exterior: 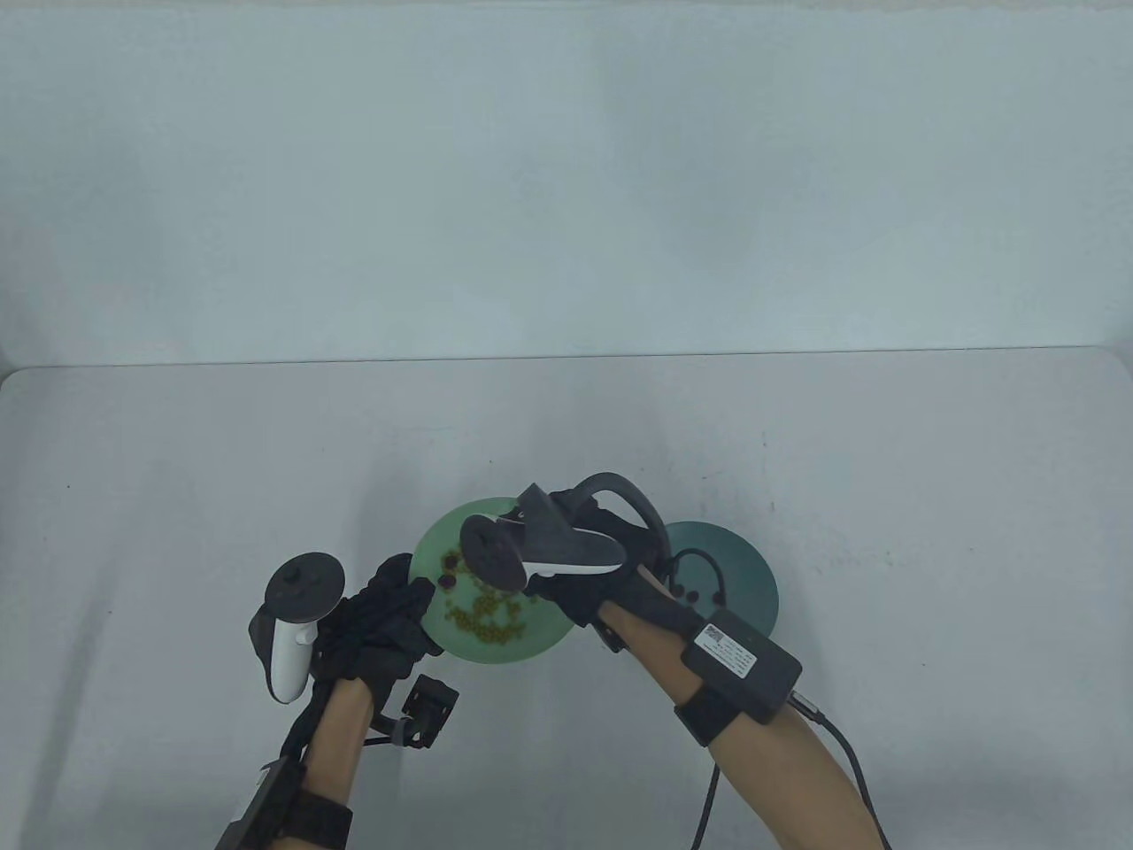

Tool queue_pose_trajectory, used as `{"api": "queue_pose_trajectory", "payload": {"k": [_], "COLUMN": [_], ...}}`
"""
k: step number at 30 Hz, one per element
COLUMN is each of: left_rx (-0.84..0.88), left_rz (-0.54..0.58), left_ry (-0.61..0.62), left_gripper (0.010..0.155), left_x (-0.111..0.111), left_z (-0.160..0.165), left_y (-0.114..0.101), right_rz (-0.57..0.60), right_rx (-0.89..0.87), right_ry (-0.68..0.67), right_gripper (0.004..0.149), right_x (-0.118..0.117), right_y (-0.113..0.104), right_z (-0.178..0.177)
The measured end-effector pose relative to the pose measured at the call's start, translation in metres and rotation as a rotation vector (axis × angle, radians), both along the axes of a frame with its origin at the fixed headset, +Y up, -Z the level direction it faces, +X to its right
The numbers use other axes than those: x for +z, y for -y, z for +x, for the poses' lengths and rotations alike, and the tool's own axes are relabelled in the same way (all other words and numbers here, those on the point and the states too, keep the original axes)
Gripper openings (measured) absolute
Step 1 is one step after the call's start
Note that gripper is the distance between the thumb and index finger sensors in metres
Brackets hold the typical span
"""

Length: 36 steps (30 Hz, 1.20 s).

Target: Pick cranberries with hand pinch into plate

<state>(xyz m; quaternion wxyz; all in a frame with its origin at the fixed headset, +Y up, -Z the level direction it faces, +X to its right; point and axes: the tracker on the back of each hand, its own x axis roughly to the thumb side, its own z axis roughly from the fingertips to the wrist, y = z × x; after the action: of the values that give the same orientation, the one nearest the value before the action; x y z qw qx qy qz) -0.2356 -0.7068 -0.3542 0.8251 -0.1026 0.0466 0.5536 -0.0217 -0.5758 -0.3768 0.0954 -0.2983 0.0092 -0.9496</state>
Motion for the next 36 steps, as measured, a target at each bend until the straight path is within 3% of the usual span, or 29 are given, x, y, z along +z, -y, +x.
{"api": "queue_pose_trajectory", "payload": {"k": [9, 18, 27, 36], "left_rx": [-0.010, -0.008, -0.008, -0.004], "left_rz": [-0.001, 0.002, 0.001, 0.005], "left_ry": [0.003, -0.003, -0.003, -0.002], "left_gripper": [0.057, 0.057, 0.057, 0.057], "left_x": [0.000, -0.001, 0.000, -0.001], "left_z": [0.001, 0.000, 0.000, 0.000], "left_y": [0.000, 0.000, 0.000, 0.000], "right_rz": [-0.032, -0.128, -0.241, -0.297], "right_rx": [-0.095, -0.107, -0.058, 0.003], "right_ry": [0.168, 0.335, 0.438, 0.497], "right_gripper": [0.048, 0.048, 0.048, 0.046], "right_x": [-0.016, -0.029, -0.035, -0.036], "right_y": [0.004, 0.053, 0.107, 0.140], "right_z": [0.082, 0.143, 0.169, 0.177]}}
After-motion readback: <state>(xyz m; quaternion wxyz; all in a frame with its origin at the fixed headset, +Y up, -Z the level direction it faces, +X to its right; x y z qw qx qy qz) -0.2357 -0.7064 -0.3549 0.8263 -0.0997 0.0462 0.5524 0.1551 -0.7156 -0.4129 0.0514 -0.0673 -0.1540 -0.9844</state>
